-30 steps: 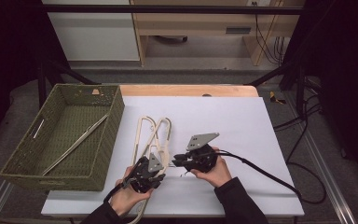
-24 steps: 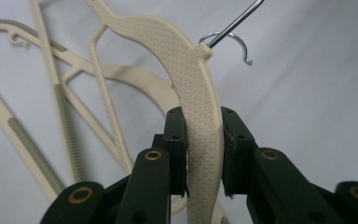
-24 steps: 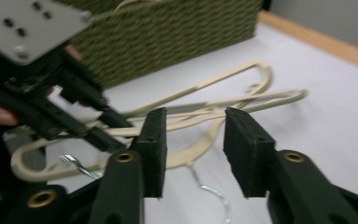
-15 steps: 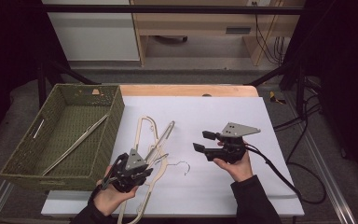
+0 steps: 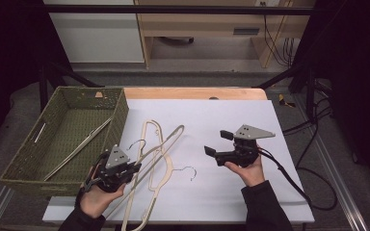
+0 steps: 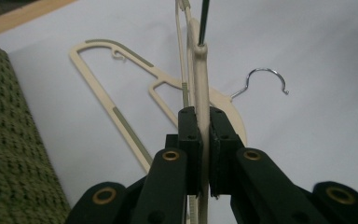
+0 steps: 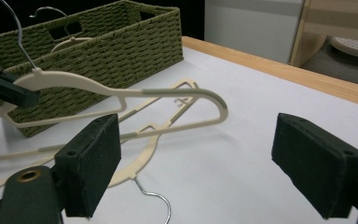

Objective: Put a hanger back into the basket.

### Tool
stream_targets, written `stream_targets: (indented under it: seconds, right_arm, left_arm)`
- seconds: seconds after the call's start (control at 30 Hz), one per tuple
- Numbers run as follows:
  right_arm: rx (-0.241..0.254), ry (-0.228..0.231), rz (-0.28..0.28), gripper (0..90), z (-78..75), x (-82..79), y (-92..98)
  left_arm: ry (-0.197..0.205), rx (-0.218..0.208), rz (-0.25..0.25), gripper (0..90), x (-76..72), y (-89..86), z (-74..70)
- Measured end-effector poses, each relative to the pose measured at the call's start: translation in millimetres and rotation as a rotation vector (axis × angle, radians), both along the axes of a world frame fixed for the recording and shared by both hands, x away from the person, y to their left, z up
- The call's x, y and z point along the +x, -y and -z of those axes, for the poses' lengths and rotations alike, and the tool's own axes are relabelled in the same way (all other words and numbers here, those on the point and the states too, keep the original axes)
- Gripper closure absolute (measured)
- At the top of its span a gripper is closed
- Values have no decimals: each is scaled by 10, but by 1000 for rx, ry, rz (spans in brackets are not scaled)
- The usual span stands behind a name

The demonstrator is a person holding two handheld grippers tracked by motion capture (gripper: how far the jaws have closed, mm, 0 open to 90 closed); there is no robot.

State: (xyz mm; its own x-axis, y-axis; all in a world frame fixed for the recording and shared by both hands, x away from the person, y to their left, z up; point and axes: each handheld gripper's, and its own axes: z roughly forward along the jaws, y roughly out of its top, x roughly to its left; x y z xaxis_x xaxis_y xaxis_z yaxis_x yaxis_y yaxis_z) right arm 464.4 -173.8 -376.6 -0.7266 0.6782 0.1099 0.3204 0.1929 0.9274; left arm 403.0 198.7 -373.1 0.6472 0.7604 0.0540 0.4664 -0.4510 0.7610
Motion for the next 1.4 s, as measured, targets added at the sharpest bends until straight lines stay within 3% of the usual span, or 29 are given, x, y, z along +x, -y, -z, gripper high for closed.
stream_targets:
  seconds: [0.13,0.33,0.6,0.87,1.1,1.23,1.4]
  right_arm:
    - [3,6,13,131,-17,-1,41]
    - [26,14,30,109,-41,-14,80]
    - [33,18,46,87,-52,-17,108]
    - [28,27,51,79,-66,-22,132]
    - [39,26,60,69,-73,-26,136]
    - [44,29,59,63,-76,-28,146]
    - [41,32,56,58,-75,-27,157]
  left_arm:
    - [36,-63,33,857,-76,-93,-149]
    - [114,-113,48,857,-233,-226,-402]
    - [160,-172,81,857,-294,-343,-684]
    - [245,-140,108,857,-240,-485,-1176]
    - [237,-118,110,857,-93,-700,-1483]
    - [215,-149,116,857,30,-836,-1565]
    - [196,-131,99,857,207,-996,-1620]
